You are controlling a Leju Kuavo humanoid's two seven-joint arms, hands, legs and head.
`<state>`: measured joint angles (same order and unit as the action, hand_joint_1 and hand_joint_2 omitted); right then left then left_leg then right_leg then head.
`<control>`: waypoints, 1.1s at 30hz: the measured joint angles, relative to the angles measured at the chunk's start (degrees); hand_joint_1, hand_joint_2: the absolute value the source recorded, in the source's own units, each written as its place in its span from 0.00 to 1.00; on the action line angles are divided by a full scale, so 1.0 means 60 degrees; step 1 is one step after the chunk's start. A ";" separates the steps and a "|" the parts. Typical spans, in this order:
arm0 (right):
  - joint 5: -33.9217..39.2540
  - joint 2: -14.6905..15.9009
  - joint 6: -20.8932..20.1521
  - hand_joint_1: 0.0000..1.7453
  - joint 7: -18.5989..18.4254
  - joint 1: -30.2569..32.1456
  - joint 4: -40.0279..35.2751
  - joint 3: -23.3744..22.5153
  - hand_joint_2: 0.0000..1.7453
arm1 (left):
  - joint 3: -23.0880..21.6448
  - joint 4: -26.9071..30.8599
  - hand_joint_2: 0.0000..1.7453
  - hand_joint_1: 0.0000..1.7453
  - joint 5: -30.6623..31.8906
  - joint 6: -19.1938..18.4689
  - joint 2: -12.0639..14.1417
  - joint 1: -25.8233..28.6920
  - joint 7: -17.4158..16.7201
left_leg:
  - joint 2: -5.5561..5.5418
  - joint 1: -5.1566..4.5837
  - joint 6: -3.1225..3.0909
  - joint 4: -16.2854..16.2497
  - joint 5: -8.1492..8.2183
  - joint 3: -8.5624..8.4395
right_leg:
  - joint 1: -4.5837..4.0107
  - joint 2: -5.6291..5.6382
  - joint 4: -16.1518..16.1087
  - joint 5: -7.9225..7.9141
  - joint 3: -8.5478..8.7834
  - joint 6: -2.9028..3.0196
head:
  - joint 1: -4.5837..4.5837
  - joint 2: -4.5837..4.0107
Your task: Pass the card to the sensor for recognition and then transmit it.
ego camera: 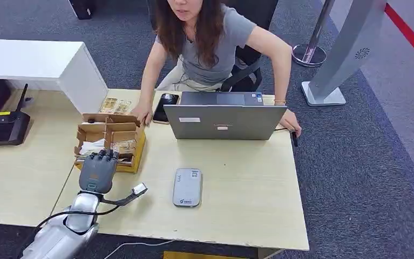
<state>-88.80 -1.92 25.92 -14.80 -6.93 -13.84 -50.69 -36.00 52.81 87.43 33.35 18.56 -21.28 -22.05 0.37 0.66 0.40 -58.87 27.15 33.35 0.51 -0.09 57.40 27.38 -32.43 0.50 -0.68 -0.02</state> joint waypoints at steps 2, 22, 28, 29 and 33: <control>0.0000 0.0000 0.0000 0.00 -0.0011 0.0000 0.0000 0.0011 0.00 | -0.0004 -0.0018 1.00 1.00 0.0000 0.0000 0.0000 -0.0002 0.0000 | 0.0000 0.0000 0.0000 0.0000 0.0000 0.0000 | 0.0000 0.0000 0.0000 0.0000 0.0000 0.0000 | 0.0000 0.0000; 0.0193 0.0000 0.0007 0.00 -0.0022 0.0021 0.0007 0.0044 0.00 | -0.0306 0.1626 1.00 1.00 0.0000 -0.0266 0.0627 -0.0270 -0.0328 | 0.0000 0.0001 -0.0001 -0.0001 -0.0002 -0.0001 | 0.0000 0.0000 0.0000 -0.0002 -0.0001 0.0002 | -0.0004 0.0000; 0.0248 0.0000 -0.0004 0.00 -0.0022 0.0044 0.0040 0.0040 0.00 | -0.0394 0.2613 1.00 1.00 0.0000 -0.0350 0.0900 -0.0443 -0.0299 | 0.0002 0.0000 -0.0001 -0.0001 -0.0002 -0.0002 | 0.0000 0.0002 0.0000 -0.0003 0.0000 0.0002 | 0.0000 0.0003; 0.0292 0.0000 -0.0004 0.00 -0.0022 0.0047 0.0047 0.0040 0.00 | -0.0401 0.2791 1.00 1.00 0.0000 -0.0368 0.0944 -0.0463 -0.0200 | 0.0000 0.0000 -0.0001 -0.0001 -0.0002 -0.0002 | 0.0000 0.0000 0.0000 -0.0003 0.0000 0.0002 | -0.0004 0.0003; 0.0335 -0.0004 -0.0004 0.00 -0.0004 0.0054 0.0066 0.0040 0.00 | -0.0423 0.3658 1.00 1.00 0.0000 -0.0612 0.1031 -0.0613 0.0193 | 0.0002 0.0000 -0.0001 -0.0002 -0.0002 0.0000 | 0.0000 0.0001 0.0000 -0.0003 0.0000 0.0002 | -0.0004 0.0000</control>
<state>-86.79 -1.95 25.90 -14.82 -6.60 -13.44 -50.45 -38.53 74.76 87.43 29.68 24.74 -24.96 -20.89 0.38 0.66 0.39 -58.88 27.14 33.35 0.51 -0.09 57.40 27.36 -32.43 0.51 -0.70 -0.02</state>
